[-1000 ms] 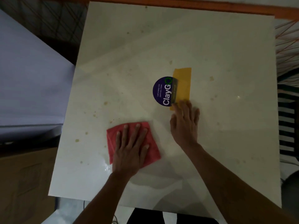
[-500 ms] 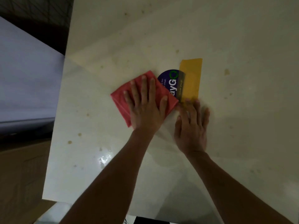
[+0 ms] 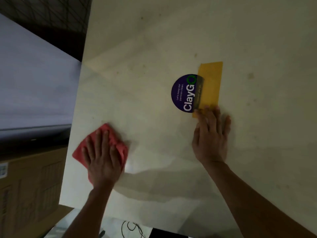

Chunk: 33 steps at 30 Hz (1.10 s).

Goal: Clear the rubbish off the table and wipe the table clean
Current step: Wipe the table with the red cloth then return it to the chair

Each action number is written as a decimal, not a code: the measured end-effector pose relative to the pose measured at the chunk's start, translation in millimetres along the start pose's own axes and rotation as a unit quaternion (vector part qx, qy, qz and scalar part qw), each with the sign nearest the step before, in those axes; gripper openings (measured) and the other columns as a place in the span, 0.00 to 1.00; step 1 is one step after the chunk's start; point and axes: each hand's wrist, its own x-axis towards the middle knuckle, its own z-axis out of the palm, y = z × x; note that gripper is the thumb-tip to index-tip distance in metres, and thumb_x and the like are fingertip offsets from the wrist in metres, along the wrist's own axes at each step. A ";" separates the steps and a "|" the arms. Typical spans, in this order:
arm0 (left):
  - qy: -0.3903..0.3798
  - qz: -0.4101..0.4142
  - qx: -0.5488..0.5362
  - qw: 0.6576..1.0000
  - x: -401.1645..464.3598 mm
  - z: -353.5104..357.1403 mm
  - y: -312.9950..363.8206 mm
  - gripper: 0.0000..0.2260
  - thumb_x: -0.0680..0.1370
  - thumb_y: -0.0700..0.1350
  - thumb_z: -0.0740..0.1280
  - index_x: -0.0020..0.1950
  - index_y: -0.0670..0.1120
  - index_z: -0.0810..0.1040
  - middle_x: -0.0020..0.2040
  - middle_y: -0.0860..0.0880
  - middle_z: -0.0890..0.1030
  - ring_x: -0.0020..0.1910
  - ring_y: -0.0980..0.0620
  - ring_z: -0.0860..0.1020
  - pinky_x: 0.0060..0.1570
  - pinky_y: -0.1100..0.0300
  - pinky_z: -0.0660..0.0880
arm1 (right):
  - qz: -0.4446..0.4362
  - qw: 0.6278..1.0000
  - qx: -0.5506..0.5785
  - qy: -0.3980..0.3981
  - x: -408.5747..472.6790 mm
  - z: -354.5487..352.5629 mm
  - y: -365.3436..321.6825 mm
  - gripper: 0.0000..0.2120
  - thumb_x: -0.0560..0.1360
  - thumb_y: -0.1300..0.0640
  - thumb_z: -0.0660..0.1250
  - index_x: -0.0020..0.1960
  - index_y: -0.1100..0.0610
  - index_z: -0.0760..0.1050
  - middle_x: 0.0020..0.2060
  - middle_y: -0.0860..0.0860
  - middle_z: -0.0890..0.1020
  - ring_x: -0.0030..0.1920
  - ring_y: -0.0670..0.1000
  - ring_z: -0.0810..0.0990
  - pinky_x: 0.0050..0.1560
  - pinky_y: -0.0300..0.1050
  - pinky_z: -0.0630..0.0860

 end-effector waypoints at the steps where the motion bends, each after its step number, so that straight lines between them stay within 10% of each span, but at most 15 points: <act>1: 0.022 -0.035 -0.010 0.999 20.3 -3.8 6.4 0.28 0.84 0.58 0.44 0.82 0.47 0.57 0.81 0.43 0.58 0.80 0.36 0.55 0.76 0.35 0.52 | -0.003 1.000 0.000 0.001 0.5 0.4 -0.5 0.26 0.78 0.57 0.55 0.76 0.54 0.65 0.76 0.56 0.64 0.79 0.60 0.53 0.75 0.69 0.50; 6: 0.075 -0.123 -0.066 0.987 111.7 -8.2 76.1 0.30 0.83 0.61 0.44 0.83 0.49 0.50 0.83 0.44 0.52 0.81 0.37 0.49 0.76 0.34 0.46 | 0.003 1.000 0.000 -0.006 -0.8 1.7 -0.6 0.25 0.79 0.57 0.55 0.76 0.54 0.64 0.77 0.55 0.62 0.79 0.60 0.51 0.75 0.69 0.49; 15: 0.081 0.092 -0.055 0.991 80.0 21.1 202.9 0.27 0.85 0.57 0.50 0.82 0.48 0.56 0.82 0.46 0.56 0.81 0.37 0.52 0.76 0.36 0.49 | 0.007 1.000 -0.020 0.003 0.5 6.0 2.1 0.24 0.79 0.58 0.56 0.74 0.54 0.65 0.76 0.54 0.63 0.79 0.58 0.53 0.75 0.68 0.50; 21: 0.043 0.182 -0.051 0.981 -3.3 34.9 169.3 0.25 0.85 0.57 0.53 0.81 0.50 0.61 0.81 0.47 0.59 0.81 0.38 0.53 0.76 0.35 0.52 | 0.018 1.000 -0.013 0.003 1.0 3.4 -2.6 0.24 0.80 0.54 0.53 0.75 0.53 0.65 0.76 0.54 0.63 0.79 0.58 0.53 0.76 0.66 0.49; 33: 0.057 -0.037 -0.008 0.998 -143.3 42.4 44.5 0.24 0.84 0.55 0.54 0.80 0.50 0.63 0.81 0.48 0.61 0.81 0.39 0.55 0.76 0.36 0.56 | 0.006 0.997 -0.047 0.055 -2.1 12.9 -4.4 0.23 0.79 0.59 0.53 0.74 0.52 0.67 0.74 0.54 0.68 0.77 0.60 0.60 0.74 0.67 0.56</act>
